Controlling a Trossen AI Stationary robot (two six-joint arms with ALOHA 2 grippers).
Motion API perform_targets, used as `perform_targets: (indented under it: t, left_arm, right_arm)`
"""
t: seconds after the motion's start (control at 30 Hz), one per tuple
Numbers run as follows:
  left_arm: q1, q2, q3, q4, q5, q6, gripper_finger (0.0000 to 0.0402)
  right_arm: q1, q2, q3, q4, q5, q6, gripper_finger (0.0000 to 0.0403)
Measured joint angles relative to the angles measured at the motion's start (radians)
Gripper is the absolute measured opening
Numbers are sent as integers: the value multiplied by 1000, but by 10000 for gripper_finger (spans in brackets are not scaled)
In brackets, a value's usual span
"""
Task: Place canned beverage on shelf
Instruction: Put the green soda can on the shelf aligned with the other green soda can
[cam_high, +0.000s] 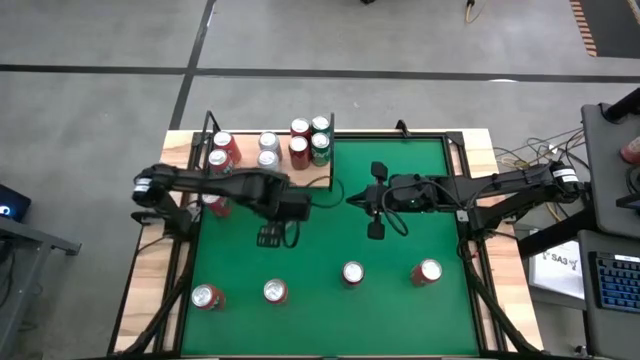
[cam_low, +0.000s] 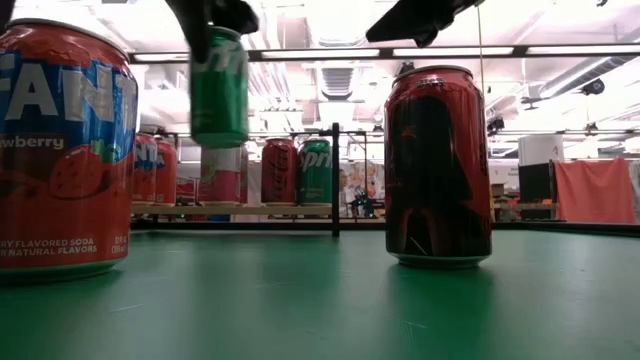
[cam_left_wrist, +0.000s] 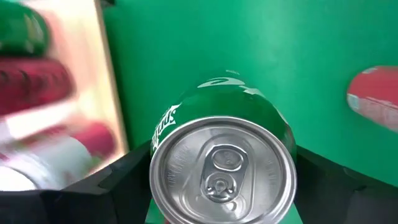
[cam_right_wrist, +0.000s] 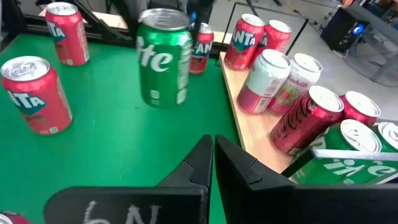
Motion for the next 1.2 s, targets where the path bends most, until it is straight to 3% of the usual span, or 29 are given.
perform_targets:
  t: [0.2, 0.47, 0.77, 1.2]
  left_arm:
    - [94, 49, 112, -12, 0, 176, 286]
    - [207, 100, 256, -19, 0, 292, 286]
    - [295, 210, 411, -61, -31, 303, 286]
    - [341, 299, 431, -54, -41, 304, 286]
  right_arm:
    - [0, 0, -4, -15, 0, -9, 9]
    - [0, 0, -8, -48, -4, -24, 9]
    - [0, 0, -8, -71, -4, -27, 9]
    - [-5, 0, -29, -107, -4, -17, 9]
